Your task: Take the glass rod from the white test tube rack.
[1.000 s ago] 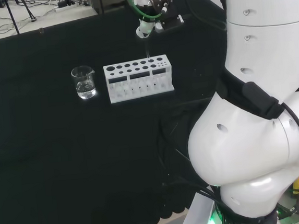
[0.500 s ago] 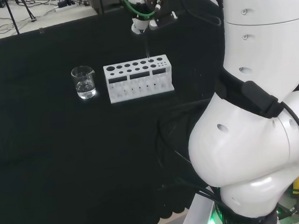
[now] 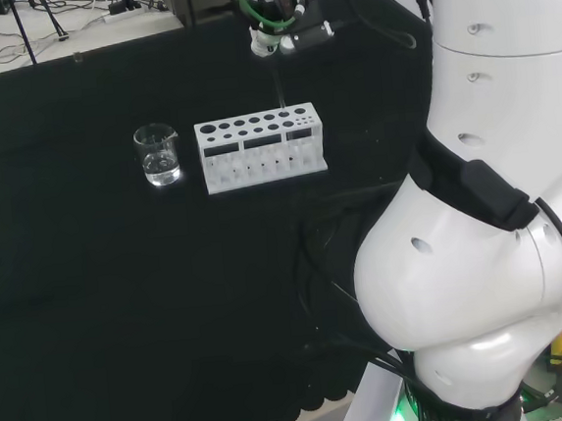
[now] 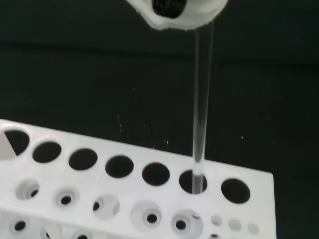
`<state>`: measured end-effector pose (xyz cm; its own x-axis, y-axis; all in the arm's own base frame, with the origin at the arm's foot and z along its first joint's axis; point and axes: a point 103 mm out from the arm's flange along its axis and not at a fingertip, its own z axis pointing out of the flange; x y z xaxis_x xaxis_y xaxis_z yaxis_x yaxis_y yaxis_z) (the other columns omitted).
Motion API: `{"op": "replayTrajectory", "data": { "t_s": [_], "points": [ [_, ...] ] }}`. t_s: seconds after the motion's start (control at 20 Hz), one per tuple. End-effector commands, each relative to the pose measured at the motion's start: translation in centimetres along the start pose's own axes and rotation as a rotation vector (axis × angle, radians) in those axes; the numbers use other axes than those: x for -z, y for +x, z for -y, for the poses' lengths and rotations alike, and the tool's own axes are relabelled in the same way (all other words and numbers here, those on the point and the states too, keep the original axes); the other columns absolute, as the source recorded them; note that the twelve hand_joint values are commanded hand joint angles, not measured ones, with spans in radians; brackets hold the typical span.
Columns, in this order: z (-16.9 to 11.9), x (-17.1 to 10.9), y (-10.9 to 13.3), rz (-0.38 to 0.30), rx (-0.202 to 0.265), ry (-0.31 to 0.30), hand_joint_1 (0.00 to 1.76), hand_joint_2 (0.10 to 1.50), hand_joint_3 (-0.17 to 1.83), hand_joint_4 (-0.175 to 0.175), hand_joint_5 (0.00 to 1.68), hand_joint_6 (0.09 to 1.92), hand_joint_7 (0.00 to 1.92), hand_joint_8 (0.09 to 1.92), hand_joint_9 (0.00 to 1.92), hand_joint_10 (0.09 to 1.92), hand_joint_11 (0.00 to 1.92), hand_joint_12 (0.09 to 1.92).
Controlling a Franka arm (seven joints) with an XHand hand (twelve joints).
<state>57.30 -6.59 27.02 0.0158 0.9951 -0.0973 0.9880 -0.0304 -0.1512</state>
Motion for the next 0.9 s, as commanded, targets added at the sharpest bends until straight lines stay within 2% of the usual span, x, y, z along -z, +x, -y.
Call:
{"op": "replayTrajectory", "data": {
  "t_s": [0.05,0.15,0.25,0.45,0.65,0.9],
  "points": [
    [1.6,5.0,-0.5,-0.050,-0.005,-0.098,1.39,1.03,0.16,-0.175,0.93,0.64,0.94,1.14,1.11,1.18,1.58,0.64],
    [2.5,6.7,-0.6,-0.073,-0.011,-0.114,1.38,1.14,0.04,-0.175,0.80,0.83,0.83,1.28,0.99,1.34,1.57,0.66],
    [3.5,8.5,-0.7,-0.090,-0.019,-0.134,1.37,1.17,0.01,-0.175,0.76,0.88,0.80,1.32,0.96,1.38,1.57,0.67],
    [5.7,12.4,-0.7,-0.087,-0.029,-0.161,1.37,1.18,0.00,-0.175,0.75,0.90,0.79,1.33,0.95,1.39,1.57,0.67],
    [6.9,15.1,-0.7,-0.079,-0.036,-0.193,1.37,1.18,0.00,-0.175,0.75,0.90,0.79,1.33,0.95,1.39,1.57,0.68],
    [6.7,15.6,-0.3,-0.068,-0.029,-0.193,1.37,1.18,0.00,-0.175,0.75,0.90,0.78,1.34,0.95,1.39,1.57,0.68]
  ]
}}
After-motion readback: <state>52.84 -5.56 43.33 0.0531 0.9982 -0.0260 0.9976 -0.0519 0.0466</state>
